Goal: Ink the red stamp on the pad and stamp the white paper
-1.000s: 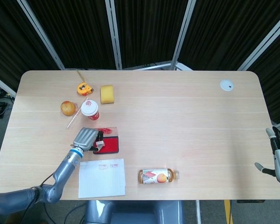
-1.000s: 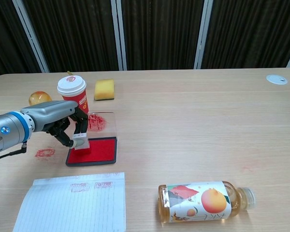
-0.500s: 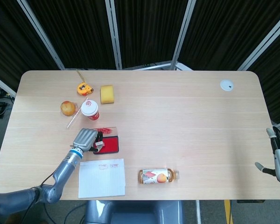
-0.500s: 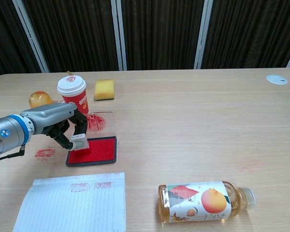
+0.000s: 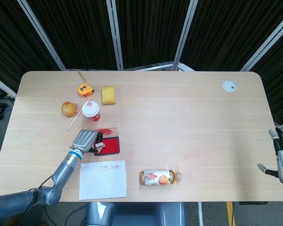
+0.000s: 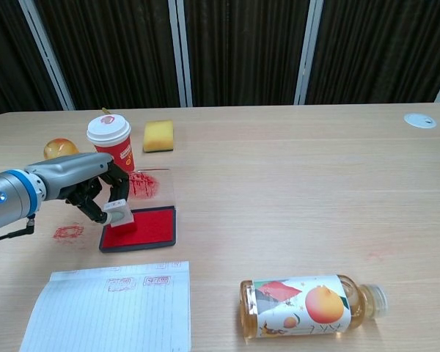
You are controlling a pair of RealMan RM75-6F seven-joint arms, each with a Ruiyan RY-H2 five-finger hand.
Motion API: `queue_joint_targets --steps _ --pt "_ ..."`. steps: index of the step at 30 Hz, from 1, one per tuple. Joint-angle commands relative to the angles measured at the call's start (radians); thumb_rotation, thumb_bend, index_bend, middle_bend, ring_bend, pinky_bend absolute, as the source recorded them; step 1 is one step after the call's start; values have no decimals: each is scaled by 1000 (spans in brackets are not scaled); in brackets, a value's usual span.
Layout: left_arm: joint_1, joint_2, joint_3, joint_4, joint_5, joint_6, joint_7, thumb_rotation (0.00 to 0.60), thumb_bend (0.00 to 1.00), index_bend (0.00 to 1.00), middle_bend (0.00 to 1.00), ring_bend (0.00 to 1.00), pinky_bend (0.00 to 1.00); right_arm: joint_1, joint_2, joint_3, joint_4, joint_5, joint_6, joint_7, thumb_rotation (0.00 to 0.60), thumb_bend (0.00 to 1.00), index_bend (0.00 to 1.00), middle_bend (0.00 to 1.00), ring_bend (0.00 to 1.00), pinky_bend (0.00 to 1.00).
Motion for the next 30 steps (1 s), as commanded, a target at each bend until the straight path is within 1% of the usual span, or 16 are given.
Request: queue_joint_targets --steps 1,3,6,11,15,20,24,27,30 --pt "6 47 -8 -68 19 12 -18 600 418 589 574 821 804 0 0 0 0 -1 1 -1 600 0 0 0 0 0" --pt "9 72 -7 -105 31 17 -21 600 417 588 573 821 804 0 -1 -1 -1 -1 1 -2 600 0 0 0 0 0" --pt "17 129 8 -187 57 20 -21 600 418 589 574 821 804 -1 -1 -1 -3 -4 4 -5 600 0 0 0 0 0" --pt "45 214 62 -297 117 20 -35 600 418 589 573 821 804 -2 -1 -3 -7 -10 8 -7 600 0 0 0 0 0" --pt "80 282 127 -353 200 18 -87 600 417 589 574 821 804 -5 2 -5 -13 -17 14 -5 600 0 0 0 0 0" --pt "112 330 186 -366 291 19 -160 600 418 589 575 820 804 -9 7 -6 -20 -23 23 1 600 0 0 0 0 0" --pt "134 359 226 -349 367 35 -215 600 418 590 576 820 804 -11 13 -7 -25 -31 30 10 600 0 0 0 0 0" --pt "146 353 243 -315 408 47 -242 600 418 589 576 821 804 -11 15 -7 -27 -32 29 14 600 0 0 0 0 0" --pt "154 326 241 -274 429 66 -230 600 418 589 577 821 804 -12 17 -7 -28 -33 30 16 600 0 0 0 0 0"
